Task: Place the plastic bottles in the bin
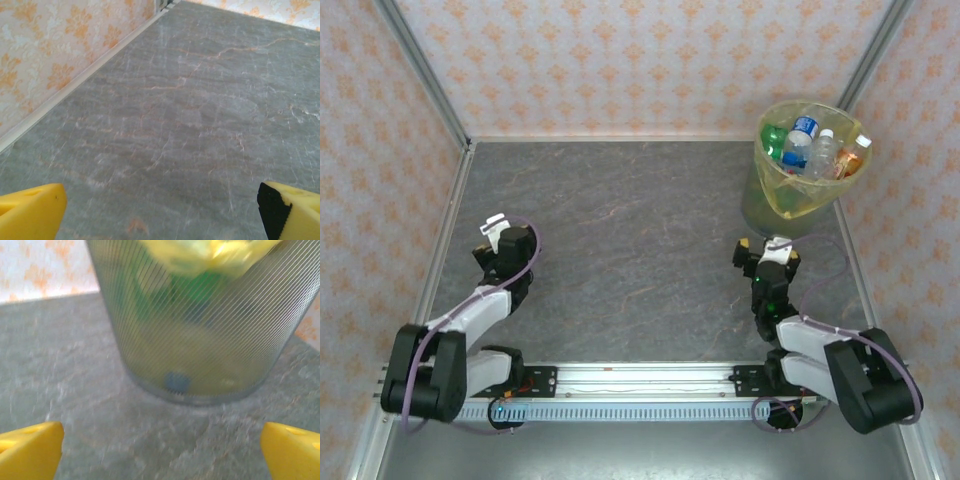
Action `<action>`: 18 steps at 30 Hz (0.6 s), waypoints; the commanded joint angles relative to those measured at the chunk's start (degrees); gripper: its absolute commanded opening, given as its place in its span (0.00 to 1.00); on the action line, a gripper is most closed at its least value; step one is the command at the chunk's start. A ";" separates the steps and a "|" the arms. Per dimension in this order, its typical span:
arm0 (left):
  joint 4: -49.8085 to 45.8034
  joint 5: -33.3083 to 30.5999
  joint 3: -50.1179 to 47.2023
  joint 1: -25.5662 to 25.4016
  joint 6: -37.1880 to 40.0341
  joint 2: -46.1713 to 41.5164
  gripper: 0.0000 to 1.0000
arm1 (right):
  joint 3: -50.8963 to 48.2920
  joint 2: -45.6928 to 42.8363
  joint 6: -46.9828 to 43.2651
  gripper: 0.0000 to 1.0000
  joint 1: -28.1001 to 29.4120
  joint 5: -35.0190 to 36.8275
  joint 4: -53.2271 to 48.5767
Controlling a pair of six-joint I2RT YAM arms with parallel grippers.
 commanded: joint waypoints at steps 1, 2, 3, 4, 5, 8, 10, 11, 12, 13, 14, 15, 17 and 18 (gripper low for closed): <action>20.11 -1.49 -2.85 0.43 6.02 5.14 0.99 | 1.45 3.66 -1.64 1.00 -3.01 -3.24 13.90; 25.12 -1.29 -3.92 0.42 7.11 6.97 0.99 | 2.07 5.83 -1.93 1.00 -3.61 -4.88 14.91; 27.79 -0.94 -4.11 0.51 8.14 8.10 0.99 | 2.68 7.21 -2.18 1.00 -3.95 -6.01 15.76; 29.88 0.08 -3.93 0.58 8.22 8.94 0.99 | 3.34 8.79 -2.50 1.00 -4.36 -7.34 16.91; 34.63 0.48 -4.59 0.55 8.96 10.09 0.99 | 4.20 10.19 -3.36 1.00 -4.62 -8.31 17.29; 46.55 4.42 -7.20 0.59 11.68 13.19 0.99 | 6.78 13.27 -4.78 1.00 -5.39 -8.65 16.36; 50.85 4.58 -7.67 0.64 11.87 16.82 0.99 | 6.27 14.98 -5.42 1.00 -6.20 -9.86 19.20; 51.68 5.26 -7.61 0.65 12.69 17.72 1.00 | 5.58 16.01 -5.61 1.00 -6.46 -10.10 21.58; 49.94 5.92 -7.19 0.85 11.95 17.27 1.00 | 5.47 16.78 -5.55 1.00 -6.76 -10.54 22.55; 49.41 6.46 -7.06 1.13 11.70 17.08 1.00 | 5.67 17.22 -5.43 1.00 -7.30 -11.43 22.47; 50.98 7.18 -7.67 1.21 11.92 17.34 1.00 | 5.70 17.35 -5.28 1.00 -7.77 -12.66 22.34; 53.12 8.63 -8.90 1.37 12.12 17.66 1.00 | 5.70 17.67 -4.95 1.00 -8.33 -13.52 22.66; 58.04 10.27 -10.49 1.60 13.10 19.78 1.00 | 5.23 18.45 -3.81 1.00 -10.26 -16.56 23.80; 56.88 10.68 -10.26 1.69 12.77 19.51 1.00 | 4.70 19.50 -3.28 1.00 -11.04 -17.91 25.65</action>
